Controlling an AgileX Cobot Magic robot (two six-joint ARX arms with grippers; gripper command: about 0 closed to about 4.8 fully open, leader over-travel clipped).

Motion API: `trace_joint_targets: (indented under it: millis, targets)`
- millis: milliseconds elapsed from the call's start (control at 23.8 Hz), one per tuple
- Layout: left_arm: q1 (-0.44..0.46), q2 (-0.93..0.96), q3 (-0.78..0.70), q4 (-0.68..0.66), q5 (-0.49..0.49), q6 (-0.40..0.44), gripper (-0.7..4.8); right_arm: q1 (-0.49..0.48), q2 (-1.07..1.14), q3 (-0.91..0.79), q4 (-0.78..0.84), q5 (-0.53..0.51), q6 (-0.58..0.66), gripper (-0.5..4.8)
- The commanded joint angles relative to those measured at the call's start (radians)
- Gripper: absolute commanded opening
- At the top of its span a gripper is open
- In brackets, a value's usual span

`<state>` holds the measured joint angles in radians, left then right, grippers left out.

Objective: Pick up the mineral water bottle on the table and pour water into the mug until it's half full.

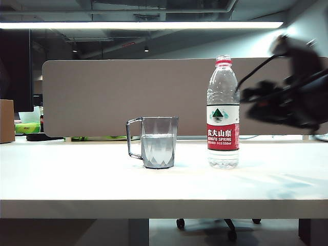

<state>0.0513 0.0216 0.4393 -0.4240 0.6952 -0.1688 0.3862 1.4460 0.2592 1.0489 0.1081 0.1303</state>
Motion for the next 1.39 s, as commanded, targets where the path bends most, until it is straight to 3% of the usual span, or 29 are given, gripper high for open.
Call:
trace_joint_targets:
  millis: [42,252,462,798,1134,1386]
  targets:
    - [-0.001,0.000,0.006,0.011,0.000,0.008,-0.05,0.001,-0.144,-0.084,0.009,-0.002,-0.003,-0.03]
    - [-0.001,-0.002,0.006,0.011,0.000,0.008,-0.05,0.001,-0.376,-0.159,-0.143,0.019,-0.003,-0.03]
    - [-0.001,-0.004,0.006,0.010,0.000,0.008,-0.05,-0.001,-0.649,-0.162,-0.448,0.075,-0.003,-0.03]
    - [-0.001,-0.004,0.006,0.010,0.000,0.008,-0.05,-0.016,-0.884,-0.176,-0.631,0.122,-0.003,-0.02]
    - [-0.001,-0.004,0.006,0.010,0.000,0.008,-0.05,-0.102,-1.089,-0.211,-0.831,0.118,-0.002,0.00]
    - [-0.001,-0.004,0.006,0.011,0.000,0.008,-0.05,-0.184,-1.217,-0.211,-1.093,0.116,0.001,-0.01]
